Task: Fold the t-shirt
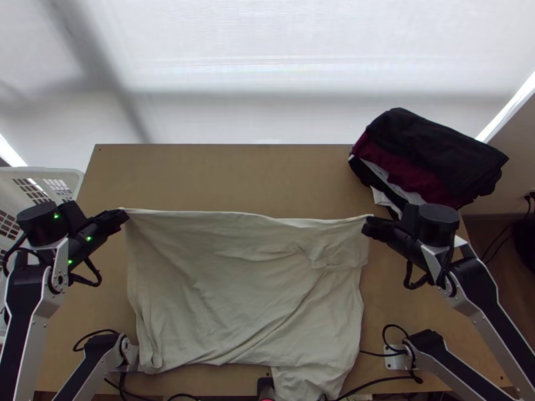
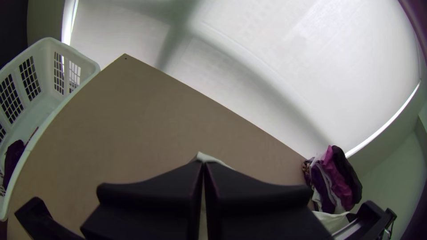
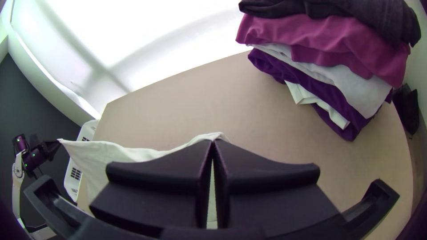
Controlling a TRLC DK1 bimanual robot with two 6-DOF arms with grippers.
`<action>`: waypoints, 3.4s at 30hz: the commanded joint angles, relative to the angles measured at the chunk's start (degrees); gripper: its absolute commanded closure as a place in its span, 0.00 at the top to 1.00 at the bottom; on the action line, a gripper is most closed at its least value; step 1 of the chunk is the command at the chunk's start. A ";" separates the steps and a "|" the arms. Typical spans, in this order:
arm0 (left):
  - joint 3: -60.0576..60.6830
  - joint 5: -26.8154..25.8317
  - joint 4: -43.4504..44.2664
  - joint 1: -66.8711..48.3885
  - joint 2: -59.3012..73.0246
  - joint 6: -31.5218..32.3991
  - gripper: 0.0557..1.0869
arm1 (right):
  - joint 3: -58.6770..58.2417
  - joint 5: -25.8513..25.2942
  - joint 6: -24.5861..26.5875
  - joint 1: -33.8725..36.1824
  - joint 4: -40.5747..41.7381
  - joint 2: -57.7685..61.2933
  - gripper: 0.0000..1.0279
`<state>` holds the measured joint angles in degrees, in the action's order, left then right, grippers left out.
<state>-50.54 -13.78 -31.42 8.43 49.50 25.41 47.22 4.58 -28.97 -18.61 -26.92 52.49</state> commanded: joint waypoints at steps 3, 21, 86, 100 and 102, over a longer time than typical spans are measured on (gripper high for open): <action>3.17 -0.28 7.16 0.80 6.84 -2.03 0.04 | 0.15 0.08 -0.91 1.03 6.09 4.38 0.03; -15.29 0.60 15.69 3.09 44.46 -2.91 0.04 | 17.29 0.52 -0.47 5.52 11.54 38.92 0.03; -50.79 2.09 -8.92 3.62 72.67 -14.69 0.27 | 48.93 -0.98 -3.99 0.15 -8.42 65.72 0.03; -50.44 2.53 -9.01 3.53 74.69 -15.56 0.27 | 48.75 -0.98 -3.90 0.51 -8.42 65.28 0.03; -50.44 2.53 -9.01 3.53 74.87 -15.56 0.28 | 48.84 -0.98 -3.90 0.59 -8.42 65.28 0.03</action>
<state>-102.30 -11.33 -39.64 12.12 123.46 10.83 97.41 3.90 -32.77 -18.57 -35.22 118.52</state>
